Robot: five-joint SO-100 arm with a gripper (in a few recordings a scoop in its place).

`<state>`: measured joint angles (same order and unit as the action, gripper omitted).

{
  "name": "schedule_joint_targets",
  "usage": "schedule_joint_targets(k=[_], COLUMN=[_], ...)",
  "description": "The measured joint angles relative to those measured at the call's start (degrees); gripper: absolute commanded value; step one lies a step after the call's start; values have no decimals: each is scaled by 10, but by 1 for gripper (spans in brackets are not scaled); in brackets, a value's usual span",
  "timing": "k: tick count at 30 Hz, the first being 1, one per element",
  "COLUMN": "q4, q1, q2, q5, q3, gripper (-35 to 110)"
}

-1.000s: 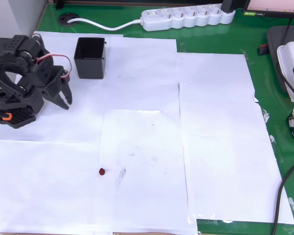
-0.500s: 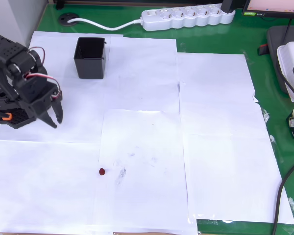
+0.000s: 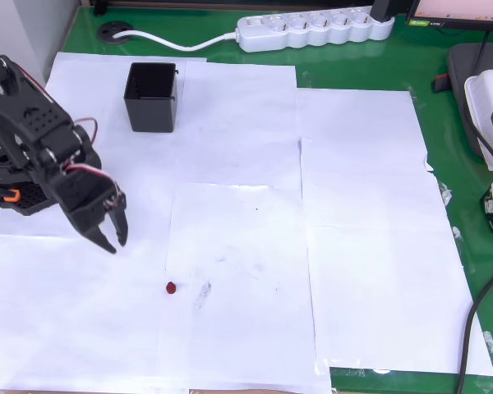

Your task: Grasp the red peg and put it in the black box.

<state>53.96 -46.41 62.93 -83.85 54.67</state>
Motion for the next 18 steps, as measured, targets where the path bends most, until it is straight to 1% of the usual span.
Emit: schedule_joint_targets(k=[9, 16, 18], q4=[-42, -131, -178], q1=[0, 1, 1], q2=[76, 132, 139], q5=[25, 37, 32], q3=[69, 81, 77], gripper=[0, 1, 1])
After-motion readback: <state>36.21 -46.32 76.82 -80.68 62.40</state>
